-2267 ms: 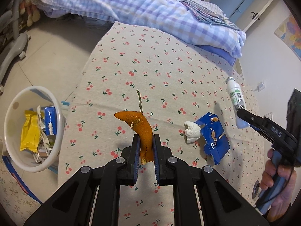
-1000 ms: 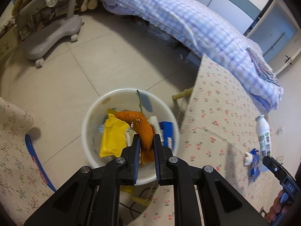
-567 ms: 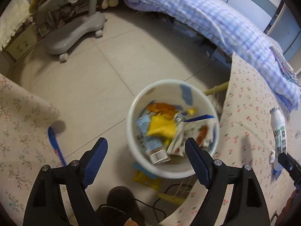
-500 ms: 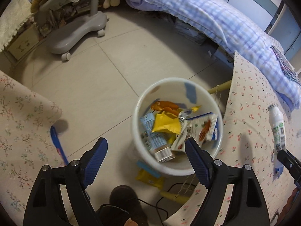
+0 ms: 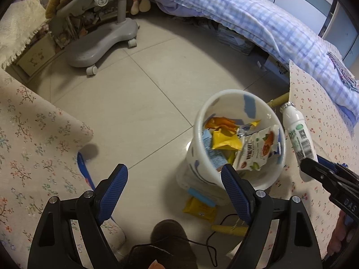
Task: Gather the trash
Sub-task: 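Drop the orange snack into the wastebasket with the left tool while the right tool drops the bottle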
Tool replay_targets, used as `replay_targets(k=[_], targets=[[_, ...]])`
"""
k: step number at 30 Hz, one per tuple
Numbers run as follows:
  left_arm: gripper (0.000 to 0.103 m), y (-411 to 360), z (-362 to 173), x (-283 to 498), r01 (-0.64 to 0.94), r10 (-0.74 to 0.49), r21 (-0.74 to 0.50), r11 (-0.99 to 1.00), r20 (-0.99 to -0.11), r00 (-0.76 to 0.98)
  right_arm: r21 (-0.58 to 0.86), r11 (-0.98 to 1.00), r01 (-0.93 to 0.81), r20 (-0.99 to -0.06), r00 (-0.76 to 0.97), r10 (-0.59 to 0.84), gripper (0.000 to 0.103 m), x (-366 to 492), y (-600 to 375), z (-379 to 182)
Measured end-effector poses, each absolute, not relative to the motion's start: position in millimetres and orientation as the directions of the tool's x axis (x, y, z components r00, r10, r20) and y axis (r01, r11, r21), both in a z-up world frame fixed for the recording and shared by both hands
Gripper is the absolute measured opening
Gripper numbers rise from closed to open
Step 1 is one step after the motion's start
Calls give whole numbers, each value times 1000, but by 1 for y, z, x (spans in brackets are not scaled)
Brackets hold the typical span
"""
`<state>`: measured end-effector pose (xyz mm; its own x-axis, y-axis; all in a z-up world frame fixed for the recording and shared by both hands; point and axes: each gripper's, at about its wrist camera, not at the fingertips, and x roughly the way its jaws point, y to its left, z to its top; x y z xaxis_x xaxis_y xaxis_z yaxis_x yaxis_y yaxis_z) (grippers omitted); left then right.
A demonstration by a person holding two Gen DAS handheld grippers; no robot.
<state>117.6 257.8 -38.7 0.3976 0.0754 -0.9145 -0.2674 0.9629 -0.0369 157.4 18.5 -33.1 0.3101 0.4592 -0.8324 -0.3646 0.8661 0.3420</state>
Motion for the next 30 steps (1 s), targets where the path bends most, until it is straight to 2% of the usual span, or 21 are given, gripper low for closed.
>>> replay_targets(k=[6,8,9,10,21,26,30], targets=[[87,266,-41,115,-265,77,-34,964,-916,395,337,852,-402,-819,322,475,46,163,34,-41],[87,266,-41,115,-263,73,-36,964,-917,393,334,854,-399,-819,326,473,52,165,34,-43],[87,265,-41,116,-261,70,-38,965,-917,393,331,861,-386,-820,334,465,61,166,32,-43],[87,264,-40,116,-259,68,-39,965,-917,394,333,864,-378,-815,345,466,63,166,30,-42],[87,243,-33,119,-209,33,-57,976,-915,403,340,885,-319,-808,383,448,66,157,-10,-26],[87,220,-29,123,-166,8,-65,984,-915,404,302,908,-289,-825,398,401,66,146,-35,-22],[87,195,-28,128,-124,-11,-67,990,-915,403,267,931,-248,-843,408,350,71,138,-65,-20]])
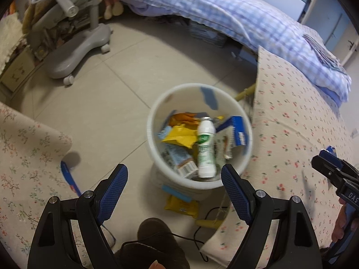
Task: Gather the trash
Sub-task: 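Drop the orange snack into the wastebasket with the left tool while the right tool drops the bottle, then grasp the blue almond box with the right tool while the left tool grasps the white tissue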
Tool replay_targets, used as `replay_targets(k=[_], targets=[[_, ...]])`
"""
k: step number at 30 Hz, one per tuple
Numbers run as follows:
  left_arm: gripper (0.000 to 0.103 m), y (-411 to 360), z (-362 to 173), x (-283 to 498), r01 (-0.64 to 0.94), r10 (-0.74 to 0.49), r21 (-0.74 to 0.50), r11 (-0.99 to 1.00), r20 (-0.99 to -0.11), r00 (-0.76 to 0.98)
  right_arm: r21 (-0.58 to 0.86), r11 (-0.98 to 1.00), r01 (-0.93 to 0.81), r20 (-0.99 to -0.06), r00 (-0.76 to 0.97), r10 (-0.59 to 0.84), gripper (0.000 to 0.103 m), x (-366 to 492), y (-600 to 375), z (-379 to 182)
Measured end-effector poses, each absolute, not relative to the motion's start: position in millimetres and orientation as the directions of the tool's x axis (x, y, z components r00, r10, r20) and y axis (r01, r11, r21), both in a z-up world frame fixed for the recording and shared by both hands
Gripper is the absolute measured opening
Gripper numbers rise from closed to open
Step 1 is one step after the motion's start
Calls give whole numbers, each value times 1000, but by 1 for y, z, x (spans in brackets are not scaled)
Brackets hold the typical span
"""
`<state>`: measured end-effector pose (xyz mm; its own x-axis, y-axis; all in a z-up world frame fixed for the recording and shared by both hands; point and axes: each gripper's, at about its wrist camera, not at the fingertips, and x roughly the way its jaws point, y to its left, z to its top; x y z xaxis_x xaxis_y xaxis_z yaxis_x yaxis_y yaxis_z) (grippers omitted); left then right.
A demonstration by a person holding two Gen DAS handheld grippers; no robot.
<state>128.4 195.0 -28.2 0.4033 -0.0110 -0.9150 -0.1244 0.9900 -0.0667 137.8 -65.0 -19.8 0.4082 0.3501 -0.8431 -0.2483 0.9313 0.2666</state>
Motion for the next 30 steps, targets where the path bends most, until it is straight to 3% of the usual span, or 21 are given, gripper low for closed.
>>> replay_targets(k=[4,7,17,30], targets=[[87,169,-27,134,-79,-34,-71,994,-915,401,222,953,-204,-856,428,291,76,131,-103,-14],[93,151,-26,136,-53,-49,-76,996,-916,399,190,967,-169,-864,438,246,81,128,-137,-12],[95,103,-25,143,15,-71,-70,997,-918,390,126,992,-21,-909,397,124,82,126,-237,-25],[95,56,-30,147,69,-82,-61,996,-929,361,99,995,-8,-944,317,96,83,142,-263,-54]])
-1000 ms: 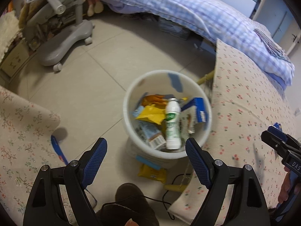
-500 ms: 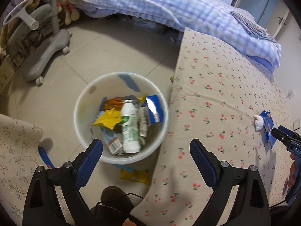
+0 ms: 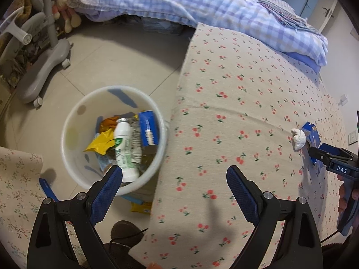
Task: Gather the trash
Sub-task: 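Grasp the blue almond box with the right tool while the left tool grasps the white tissue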
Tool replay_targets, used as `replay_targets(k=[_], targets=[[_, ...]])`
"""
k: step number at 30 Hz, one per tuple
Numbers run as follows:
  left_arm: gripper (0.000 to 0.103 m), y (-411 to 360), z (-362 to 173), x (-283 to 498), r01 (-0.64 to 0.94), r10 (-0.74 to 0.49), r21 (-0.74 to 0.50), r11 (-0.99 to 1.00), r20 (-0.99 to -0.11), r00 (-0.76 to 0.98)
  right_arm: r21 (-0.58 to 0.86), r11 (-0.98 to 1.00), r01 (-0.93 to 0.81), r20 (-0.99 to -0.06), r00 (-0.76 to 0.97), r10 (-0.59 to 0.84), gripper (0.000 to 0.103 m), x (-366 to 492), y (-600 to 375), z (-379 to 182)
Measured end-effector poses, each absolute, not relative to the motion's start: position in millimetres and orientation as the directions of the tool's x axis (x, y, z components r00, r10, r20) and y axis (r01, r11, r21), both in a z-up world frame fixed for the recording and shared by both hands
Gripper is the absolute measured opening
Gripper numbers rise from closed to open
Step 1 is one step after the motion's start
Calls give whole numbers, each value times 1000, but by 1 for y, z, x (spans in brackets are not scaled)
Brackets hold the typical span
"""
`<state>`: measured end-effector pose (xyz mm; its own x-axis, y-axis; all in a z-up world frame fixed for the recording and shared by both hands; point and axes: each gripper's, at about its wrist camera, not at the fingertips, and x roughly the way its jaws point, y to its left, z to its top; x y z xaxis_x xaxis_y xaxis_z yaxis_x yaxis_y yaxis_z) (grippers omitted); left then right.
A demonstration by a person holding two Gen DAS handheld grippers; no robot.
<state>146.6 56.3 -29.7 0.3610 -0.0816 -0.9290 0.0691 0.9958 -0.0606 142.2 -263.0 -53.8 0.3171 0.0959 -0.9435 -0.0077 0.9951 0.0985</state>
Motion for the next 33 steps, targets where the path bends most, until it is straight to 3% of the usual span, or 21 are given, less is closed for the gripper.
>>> replay_targets(k=[18,24,33], targets=[[95,-62,-34,156,202,-147,-82,976,-932,332,225,966,126,-917,364,166,78,109,-337,-39],[94,-112,-40,160,259,-234,-155,953,-922,309,251,953,172,-903,396,166,78,93,-363,-27],[59,-161,-57,164,316,-294,-197,928,-908,299,264,944,198,-896,412,164,78,72,-387,-22]])
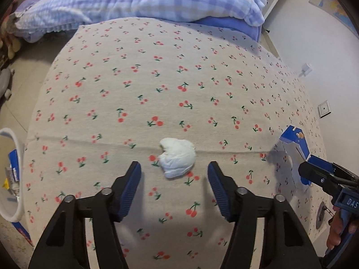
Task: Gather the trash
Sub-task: 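Grasp the blue almond box with the right tool while the left tool grasps the white tissue, then drop the tissue into the wastebasket with the left tool while the right tool drops the almond box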
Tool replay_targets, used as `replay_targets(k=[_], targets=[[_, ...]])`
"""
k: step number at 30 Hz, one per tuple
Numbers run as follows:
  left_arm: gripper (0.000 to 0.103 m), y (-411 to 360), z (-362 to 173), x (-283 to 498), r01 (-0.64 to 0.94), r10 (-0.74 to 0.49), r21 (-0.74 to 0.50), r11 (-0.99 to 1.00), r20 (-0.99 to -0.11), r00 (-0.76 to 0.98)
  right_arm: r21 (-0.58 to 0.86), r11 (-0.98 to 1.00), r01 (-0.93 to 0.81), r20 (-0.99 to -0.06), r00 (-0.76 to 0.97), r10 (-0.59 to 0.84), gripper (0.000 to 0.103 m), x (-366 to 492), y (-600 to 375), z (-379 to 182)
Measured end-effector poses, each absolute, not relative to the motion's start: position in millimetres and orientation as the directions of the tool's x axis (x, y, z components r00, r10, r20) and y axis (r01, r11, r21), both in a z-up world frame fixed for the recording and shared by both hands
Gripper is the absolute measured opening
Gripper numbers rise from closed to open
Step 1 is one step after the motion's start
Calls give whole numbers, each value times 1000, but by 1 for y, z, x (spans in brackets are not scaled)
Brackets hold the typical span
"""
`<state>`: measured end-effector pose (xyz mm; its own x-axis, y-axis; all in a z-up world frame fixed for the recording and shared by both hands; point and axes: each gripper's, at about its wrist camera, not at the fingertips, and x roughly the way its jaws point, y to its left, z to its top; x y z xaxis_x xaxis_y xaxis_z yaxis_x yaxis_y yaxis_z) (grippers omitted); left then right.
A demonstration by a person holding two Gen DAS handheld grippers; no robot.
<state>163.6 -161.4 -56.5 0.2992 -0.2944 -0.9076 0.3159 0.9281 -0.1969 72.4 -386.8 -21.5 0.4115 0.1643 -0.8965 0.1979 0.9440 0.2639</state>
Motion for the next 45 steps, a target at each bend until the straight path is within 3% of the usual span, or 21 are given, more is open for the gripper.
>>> replay_targets(k=[2,4,11,26,45], targets=[[46,-167,-61,165,312,-281,-181,933,-907,313,265,943,204,-897,410,163,78,71,-391,-22],[39,-168,-64,166,308,-272,-172,936,-907,321,266,942,207,-898,408,164,78,70,-394,-24],[26,-172,-67,167,307,-236,-126,943,-905,353,261,944,204,-899,407,161,78,67,-396,-24],[23,-139,-33,154,302,-256,-132,944,-871,420,263,949,175,-881,443,163,78,72,-376,-7],[23,-28,-9,151,173,-217,-150,973,-848,484,257,966,27,-857,469,215,78,104,-284,12]])
